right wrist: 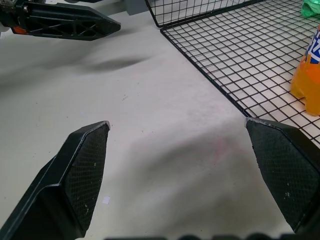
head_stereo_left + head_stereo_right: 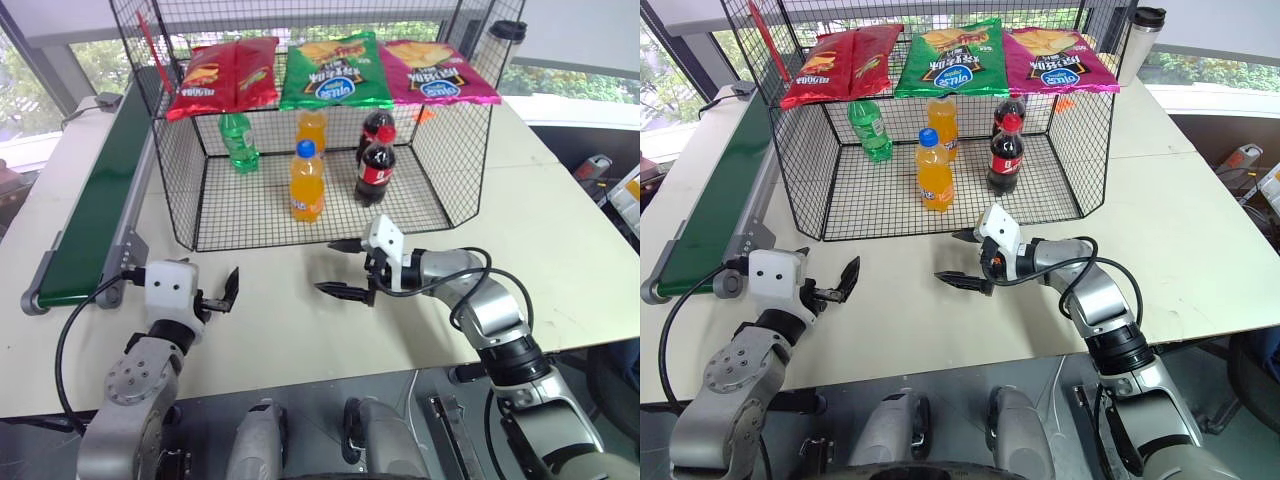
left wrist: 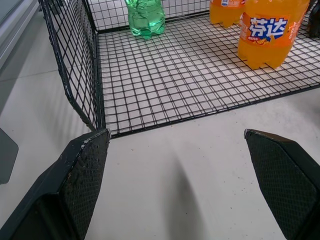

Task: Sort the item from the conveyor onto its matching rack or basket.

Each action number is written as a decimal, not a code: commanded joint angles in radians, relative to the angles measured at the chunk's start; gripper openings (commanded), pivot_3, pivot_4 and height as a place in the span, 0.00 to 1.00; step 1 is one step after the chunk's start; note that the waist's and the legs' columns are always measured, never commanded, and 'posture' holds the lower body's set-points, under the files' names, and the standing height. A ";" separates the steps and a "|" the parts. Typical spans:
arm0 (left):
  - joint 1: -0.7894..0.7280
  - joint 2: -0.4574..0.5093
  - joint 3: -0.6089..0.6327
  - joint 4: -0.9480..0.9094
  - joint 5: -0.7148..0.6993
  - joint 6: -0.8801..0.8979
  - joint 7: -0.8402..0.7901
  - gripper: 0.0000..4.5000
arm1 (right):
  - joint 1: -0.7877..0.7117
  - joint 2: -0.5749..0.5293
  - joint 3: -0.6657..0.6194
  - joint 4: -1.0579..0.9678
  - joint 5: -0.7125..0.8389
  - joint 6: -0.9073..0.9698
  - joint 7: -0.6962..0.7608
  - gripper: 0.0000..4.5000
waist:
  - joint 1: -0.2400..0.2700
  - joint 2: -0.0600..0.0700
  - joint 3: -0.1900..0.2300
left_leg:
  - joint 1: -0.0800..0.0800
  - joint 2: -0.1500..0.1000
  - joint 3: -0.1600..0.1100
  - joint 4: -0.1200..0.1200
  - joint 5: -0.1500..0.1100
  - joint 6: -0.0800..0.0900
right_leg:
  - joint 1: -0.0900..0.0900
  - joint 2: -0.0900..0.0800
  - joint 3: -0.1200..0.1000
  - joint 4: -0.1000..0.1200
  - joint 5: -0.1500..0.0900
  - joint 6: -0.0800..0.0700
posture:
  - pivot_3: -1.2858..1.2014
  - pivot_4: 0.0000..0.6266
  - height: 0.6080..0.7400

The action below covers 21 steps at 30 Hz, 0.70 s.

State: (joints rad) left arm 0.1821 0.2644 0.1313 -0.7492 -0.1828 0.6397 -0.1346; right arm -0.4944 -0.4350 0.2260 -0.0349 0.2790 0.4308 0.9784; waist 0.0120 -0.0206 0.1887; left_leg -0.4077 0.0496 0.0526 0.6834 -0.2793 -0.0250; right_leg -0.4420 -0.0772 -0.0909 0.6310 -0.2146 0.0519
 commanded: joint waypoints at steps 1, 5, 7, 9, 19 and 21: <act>-0.007 0.003 0.008 -0.031 0.002 -0.019 -0.002 0.99 | -0.022 0.006 -0.014 -0.016 -0.003 -0.034 -0.009 1.00 | 0.000 0.000 0.000 | 0.000 0.000 0.000 0.000 0.000 0.000 | 0.000 0.000 0.000 0.000 0.000 0.000 | 0.52 0.24 1.00; -0.012 -0.003 0.018 -0.035 -0.010 -0.016 -0.001 0.99 | -0.023 0.011 -0.011 -0.021 0.005 -0.029 -0.009 1.00 | 0.000 0.000 0.000 | 0.000 0.000 0.000 0.000 0.000 0.000 | 0.000 0.000 0.000 0.000 0.000 0.000 | 0.52 0.24 1.00; -0.018 -0.011 0.030 -0.046 -0.024 -0.005 0.004 0.99 | -0.020 0.026 -0.026 -0.029 0.026 -0.032 -0.014 1.00 | 0.000 0.000 0.000 | 0.000 0.000 0.000 0.000 0.000 0.000 | 0.000 0.000 0.000 0.000 0.000 0.000 | 0.52 0.24 1.00; -0.020 -0.013 0.035 -0.054 -0.027 0.003 0.007 0.99 | -0.012 0.045 -0.045 -0.038 0.051 -0.051 -0.014 1.00 | 0.000 0.000 0.000 | 0.000 0.000 0.000 0.000 0.000 0.000 | 0.000 0.000 0.000 0.000 0.000 0.000 | 0.52 0.24 1.00; -0.020 -0.031 0.110 -0.081 -0.070 0.047 0.029 0.99 | 0.015 0.076 -0.090 -0.109 0.148 -0.067 0.000 1.00 | 0.000 0.000 0.000 | 0.000 0.000 0.000 0.000 0.000 0.000 | 0.000 0.000 0.000 0.000 0.000 0.000 | 0.52 0.24 1.00; -0.026 -0.032 0.134 -0.085 -0.079 0.061 0.036 0.99 | 0.018 0.076 -0.084 -0.118 0.149 -0.073 0.005 1.00 | 0.000 0.000 0.000 | 0.000 0.000 0.000 0.000 0.000 0.000 | 0.000 0.000 0.000 0.000 0.000 0.000 | 0.52 0.24 1.00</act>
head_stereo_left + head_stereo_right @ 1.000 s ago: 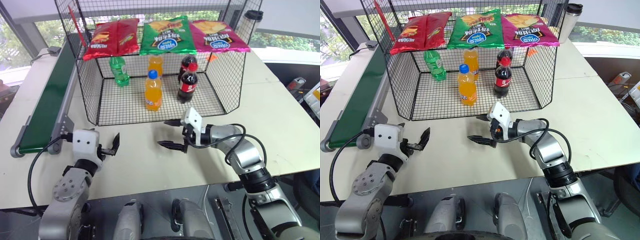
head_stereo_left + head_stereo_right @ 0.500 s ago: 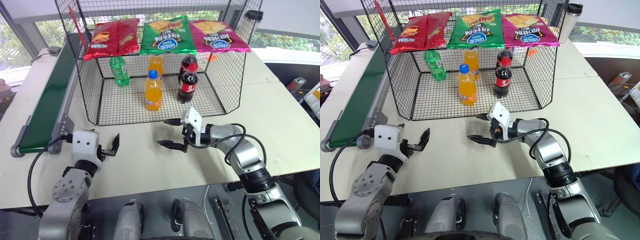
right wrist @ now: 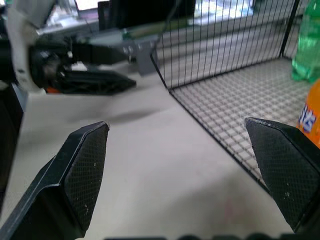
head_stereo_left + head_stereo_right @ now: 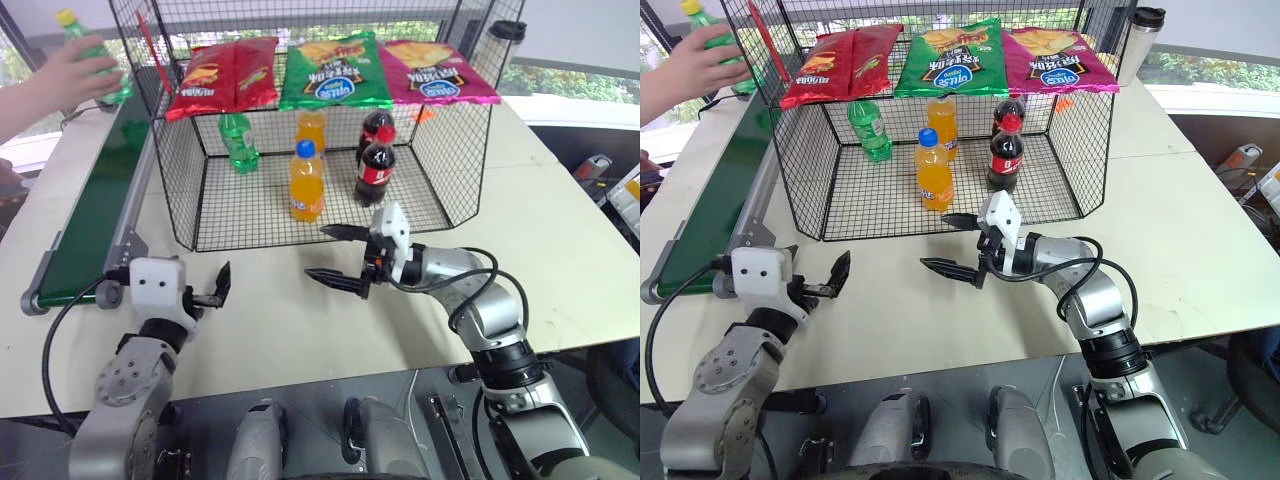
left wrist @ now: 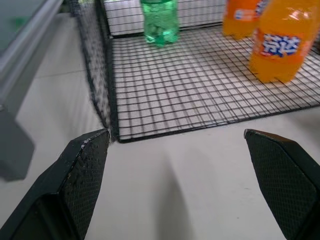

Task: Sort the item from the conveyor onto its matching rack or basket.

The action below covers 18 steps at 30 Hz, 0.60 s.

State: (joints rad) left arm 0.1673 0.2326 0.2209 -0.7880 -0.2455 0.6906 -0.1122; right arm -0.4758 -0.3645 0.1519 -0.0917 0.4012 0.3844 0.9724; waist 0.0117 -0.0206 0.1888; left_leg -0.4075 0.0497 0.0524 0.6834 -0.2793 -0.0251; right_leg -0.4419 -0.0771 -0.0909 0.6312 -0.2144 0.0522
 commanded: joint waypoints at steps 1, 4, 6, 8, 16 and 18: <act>-0.013 0.000 0.053 -0.047 -0.020 0.016 0.017 0.99 | 0.000 0.005 -0.008 -0.063 0.027 -0.029 0.013 1.00 | 0.000 0.000 0.000 | 0.000 0.000 0.000 0.000 0.000 0.000 | 0.000 0.000 0.000 0.000 0.000 0.000 | 0.52 0.24 1.00; -0.027 -0.010 0.098 -0.065 -0.043 0.042 0.038 0.99 | 0.008 -0.012 0.020 -0.071 0.002 -0.070 0.047 1.00 | 0.000 0.000 0.000 | 0.000 0.000 0.000 0.000 0.000 0.000 | 0.000 0.000 0.000 0.000 0.000 0.000 | 0.52 0.24 1.00; -0.035 -0.016 0.124 -0.076 -0.057 0.056 0.051 0.99 | 0.010 -0.022 0.034 -0.064 -0.015 -0.098 0.062 1.00 | 0.000 0.000 0.000 | 0.000 0.000 0.000 0.000 0.000 0.000 | 0.000 0.000 0.000 0.000 0.000 0.000 | 0.52 0.24 1.00; -0.043 -0.024 0.153 -0.088 -0.068 0.065 0.067 0.99 | 0.015 -0.028 0.045 -0.052 -0.028 -0.121 0.074 1.00 | 0.000 0.000 0.000 | 0.000 0.000 0.000 0.000 0.000 0.000 | 0.000 0.000 0.000 0.000 0.000 0.000 | 0.52 0.24 1.00; -0.094 -0.024 0.273 -0.100 -0.097 0.086 0.123 0.99 | 0.005 -0.031 0.060 -0.009 -0.052 -0.159 0.094 1.00 | 0.000 0.000 0.000 | 0.000 0.000 0.000 0.000 0.000 0.000 | 0.000 0.000 0.000 0.000 0.000 0.000 | 0.52 0.24 1.00; -0.108 -0.022 0.293 -0.099 -0.102 0.089 0.138 0.99 | 0.002 -0.031 0.061 -0.002 -0.055 -0.163 0.098 1.00 | 0.001 0.000 0.000 | 0.000 0.000 0.000 0.000 0.000 0.000 | 0.000 0.000 0.000 0.000 0.000 0.000 | 0.52 0.24 1.00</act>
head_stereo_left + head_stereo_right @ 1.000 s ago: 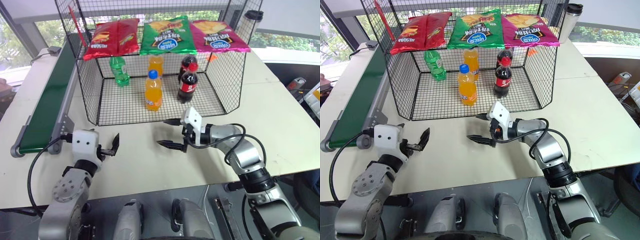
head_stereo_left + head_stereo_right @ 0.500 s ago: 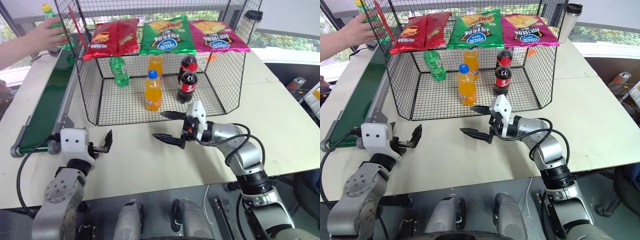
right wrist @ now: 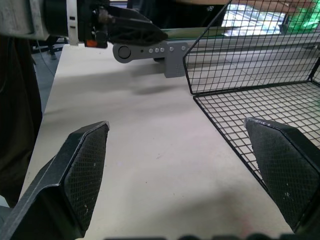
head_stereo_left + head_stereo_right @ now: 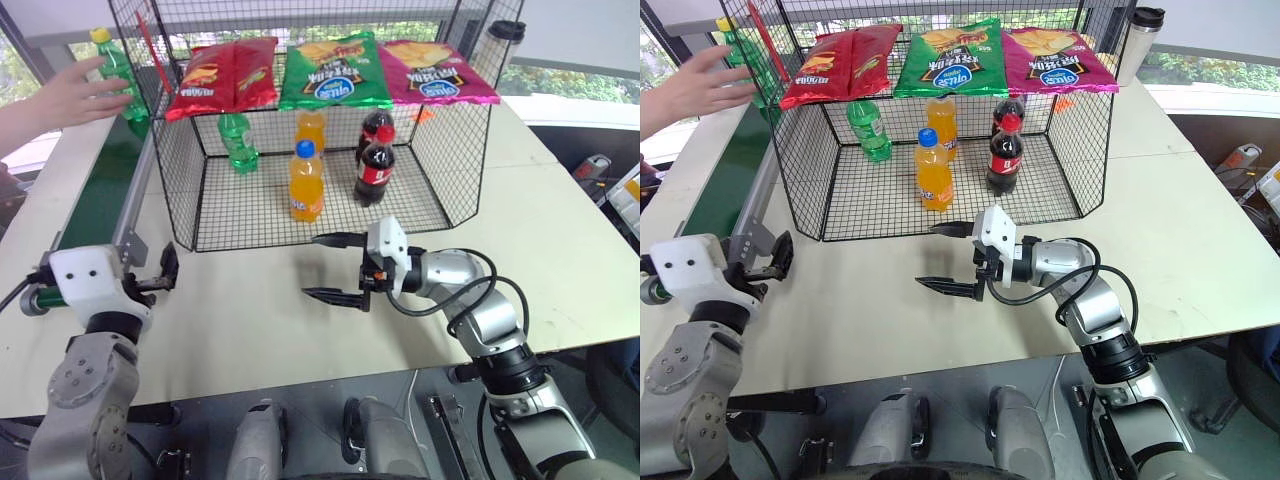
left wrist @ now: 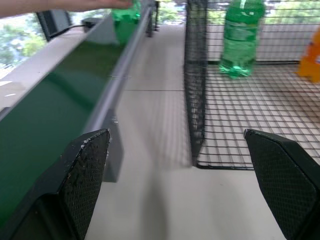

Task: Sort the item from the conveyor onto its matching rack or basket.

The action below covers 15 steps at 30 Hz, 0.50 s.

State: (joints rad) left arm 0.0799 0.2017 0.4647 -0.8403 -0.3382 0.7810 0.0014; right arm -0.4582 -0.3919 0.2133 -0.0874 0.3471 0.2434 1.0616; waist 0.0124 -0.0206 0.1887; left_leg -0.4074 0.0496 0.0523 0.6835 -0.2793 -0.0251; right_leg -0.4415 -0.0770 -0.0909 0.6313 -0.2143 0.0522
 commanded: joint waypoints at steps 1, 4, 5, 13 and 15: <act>-0.029 0.010 0.059 -0.046 -0.009 0.001 0.032 0.99 | -0.016 -0.004 0.000 -0.003 -0.002 -0.024 0.012 1.00 | 0.000 0.000 0.000 | 0.000 0.000 0.000 0.000 0.000 0.000 | 0.000 0.000 0.000 0.000 0.000 0.000 | 0.52 0.24 1.00; -0.042 0.002 0.110 -0.036 -0.008 0.006 0.071 0.99 | -0.018 -0.006 0.002 0.003 -0.006 -0.029 0.018 1.00 | -0.001 0.000 0.000 | 0.000 0.000 0.000 0.000 0.000 0.000 | 0.000 0.000 0.000 0.000 0.000 0.000 | 0.52 0.24 1.00; -0.038 0.002 0.121 -0.032 -0.008 0.007 0.076 0.99 | -0.019 -0.006 0.003 0.004 -0.007 -0.030 0.019 1.00 | -0.001 0.000 0.000 | 0.000 0.000 0.000 0.000 0.000 0.000 | 0.000 0.000 0.000 0.000 0.000 0.000 | 0.52 0.24 1.00; -0.028 0.032 0.176 -0.022 -0.027 0.020 0.069 0.99 | -0.030 -0.002 -0.006 -0.013 0.014 -0.017 0.032 1.00 | -0.001 0.000 0.000 | 0.000 0.000 0.000 0.000 0.000 0.000 | 0.001 0.000 0.000 0.000 0.000 0.000 | 0.52 0.24 1.00; -0.020 0.043 0.190 -0.012 -0.036 0.019 0.057 0.99 | -0.032 0.002 -0.013 -0.025 0.033 -0.014 0.039 1.00 | -0.001 0.000 0.000 | 0.000 0.000 0.000 0.000 0.000 0.000 | 0.001 0.000 0.000 0.000 0.000 0.000 | 0.52 0.24 1.00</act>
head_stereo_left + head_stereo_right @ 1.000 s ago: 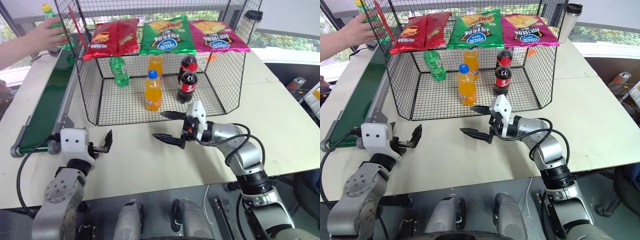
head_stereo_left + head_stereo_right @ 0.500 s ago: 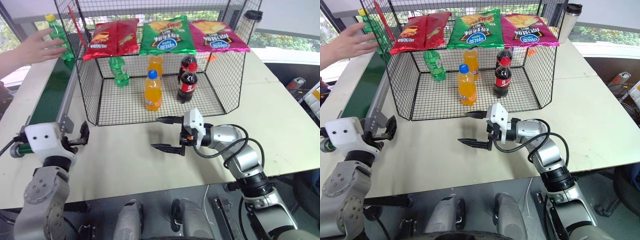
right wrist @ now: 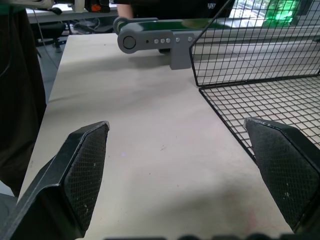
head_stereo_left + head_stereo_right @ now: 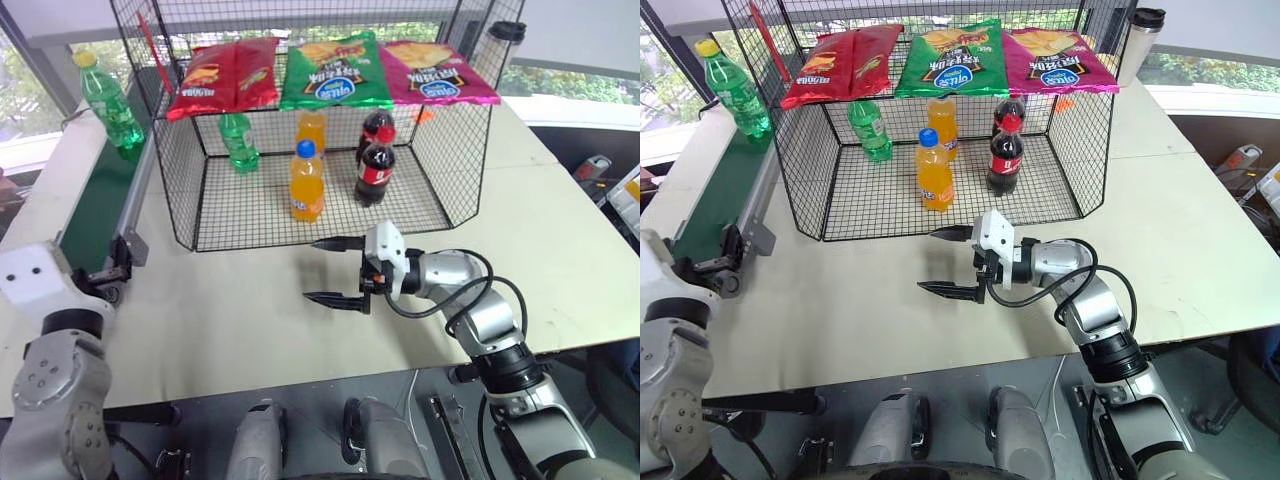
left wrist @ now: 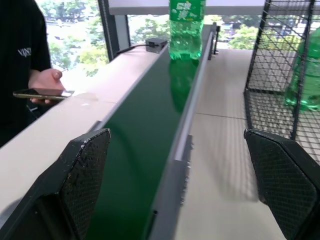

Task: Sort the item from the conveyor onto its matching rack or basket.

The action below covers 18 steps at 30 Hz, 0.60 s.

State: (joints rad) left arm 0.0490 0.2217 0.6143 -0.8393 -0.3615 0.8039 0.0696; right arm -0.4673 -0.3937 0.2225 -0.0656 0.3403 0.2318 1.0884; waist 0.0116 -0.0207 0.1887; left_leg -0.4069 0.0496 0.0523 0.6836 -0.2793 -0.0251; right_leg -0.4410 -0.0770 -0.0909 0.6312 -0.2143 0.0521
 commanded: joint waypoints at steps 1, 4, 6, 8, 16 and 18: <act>0.013 0.027 0.046 -0.007 -0.017 -0.004 -0.015 0.99 | -0.024 0.006 -0.025 -0.053 0.050 0.003 0.013 1.00 | 0.000 0.000 0.000 | 0.000 0.000 0.000 0.000 0.000 0.000 | 0.000 0.000 0.000 0.000 0.000 0.000 | 0.52 0.24 1.00; 0.019 0.037 0.054 0.004 -0.027 -0.005 -0.021 0.99 | -0.023 0.004 -0.026 -0.067 0.067 0.012 0.016 1.00 | 0.000 0.000 0.000 | 0.000 0.000 0.000 0.000 0.000 0.000 | 0.000 0.000 0.000 0.000 0.000 0.000 | 0.52 0.24 1.00; 0.027 0.047 0.051 0.013 -0.027 -0.007 -0.031 0.99 | -0.018 -0.001 -0.023 -0.077 0.073 0.016 0.021 1.00 | 0.001 0.000 0.000 | 0.000 0.000 0.000 0.000 0.000 0.000 | 0.000 0.000 0.000 0.000 0.000 0.000 | 0.52 0.24 1.00; 0.034 0.052 0.047 0.019 -0.030 -0.010 -0.037 0.99 | -0.014 -0.010 -0.019 -0.085 0.076 0.022 0.028 1.00 | 0.001 0.000 0.000 | 0.000 0.000 0.000 0.000 0.000 0.000 | 0.000 0.000 0.000 0.000 0.000 0.000 | 0.52 0.24 1.00; 0.044 0.081 0.051 0.050 -0.027 -0.019 -0.061 0.99 | -0.004 -0.046 0.009 -0.074 0.034 -0.007 0.055 1.00 | 0.000 0.000 0.000 | 0.000 0.000 0.000 0.000 0.000 0.000 | 0.000 0.000 0.000 0.000 0.000 -0.001 | 0.52 0.24 1.00; 0.045 0.092 0.050 0.062 -0.025 -0.025 -0.068 0.99 | -0.005 -0.049 0.014 -0.064 0.022 -0.019 0.058 1.00 | 0.000 0.000 0.000 | 0.000 0.000 0.000 0.000 0.000 0.000 | 0.000 0.000 0.000 0.000 -0.001 -0.002 | 0.52 0.24 1.00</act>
State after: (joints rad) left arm 0.0897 0.2992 0.6457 -0.7716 -0.3919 0.7990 0.0096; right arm -0.4714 -0.4377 0.2337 -0.1142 0.3662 0.2366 1.1396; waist 0.0120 -0.0207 0.1886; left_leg -0.4069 0.0497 0.0525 0.6836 -0.2793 -0.0251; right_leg -0.4410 -0.0771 -0.0910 0.6312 -0.2156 0.0499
